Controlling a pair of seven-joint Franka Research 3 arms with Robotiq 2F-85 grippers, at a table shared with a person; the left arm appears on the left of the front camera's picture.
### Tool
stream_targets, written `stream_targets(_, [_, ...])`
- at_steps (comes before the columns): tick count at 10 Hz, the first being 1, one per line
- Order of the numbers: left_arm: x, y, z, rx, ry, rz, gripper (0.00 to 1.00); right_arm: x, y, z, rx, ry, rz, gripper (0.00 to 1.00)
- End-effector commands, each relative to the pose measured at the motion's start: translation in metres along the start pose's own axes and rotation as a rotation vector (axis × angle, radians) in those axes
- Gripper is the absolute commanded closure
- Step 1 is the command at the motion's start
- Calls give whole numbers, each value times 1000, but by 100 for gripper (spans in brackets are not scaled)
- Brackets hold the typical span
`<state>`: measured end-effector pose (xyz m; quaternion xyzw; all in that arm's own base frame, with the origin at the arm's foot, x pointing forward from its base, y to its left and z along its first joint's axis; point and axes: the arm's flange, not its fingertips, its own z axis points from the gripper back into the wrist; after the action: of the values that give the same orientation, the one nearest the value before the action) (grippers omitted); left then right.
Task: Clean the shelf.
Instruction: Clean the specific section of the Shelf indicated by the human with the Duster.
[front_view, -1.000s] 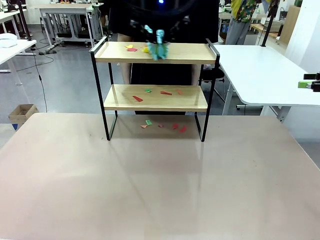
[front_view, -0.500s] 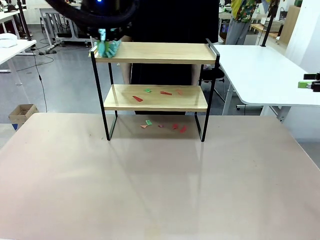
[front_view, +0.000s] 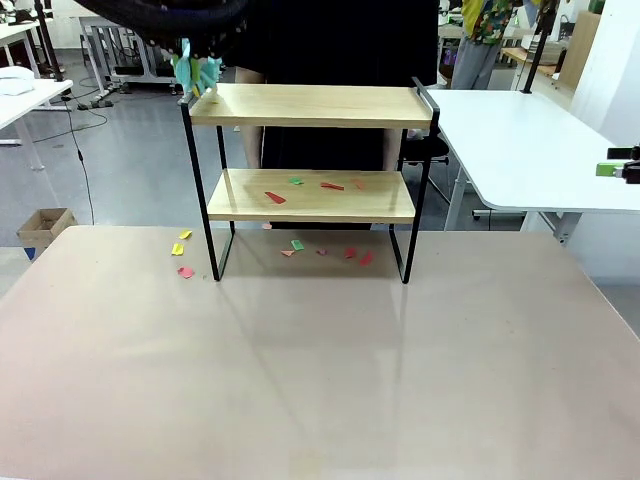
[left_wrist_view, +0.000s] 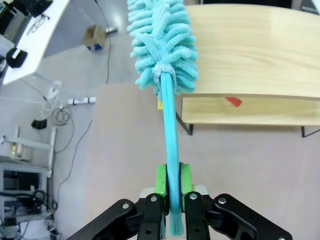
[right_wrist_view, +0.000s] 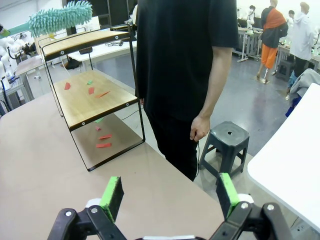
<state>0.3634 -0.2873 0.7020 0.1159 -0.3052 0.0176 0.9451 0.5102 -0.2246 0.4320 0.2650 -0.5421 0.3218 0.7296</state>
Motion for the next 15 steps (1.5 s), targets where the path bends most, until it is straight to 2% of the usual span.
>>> stream_targets(1, [2,1,-11,34,18,-12,87,3,1,-1,1,-3,5,0])
stream_targets(2, [0,0,0,0,0,0,87,3,1,-1,1,-3,5,0])
stream_targets(6, [-1,54,29,-409,22,-93,87,3,1,-1,1,-3,5,0])
stream_targets(8, [-6,79,31,-642,88,-253,87,3,1,-1,1,-3,5,0])
stream_targets(11, [-20,106,37,-875,116,-442,87,3,1,-1,1,-3,5,0])
stream_targets(13, [-31,109,41,-951,124,-541,87,3,1,-1,1,-3,5,0])
stream_targets(15, [-41,102,34,-863,291,-699,87,3,1,-1,1,-3,5,0])
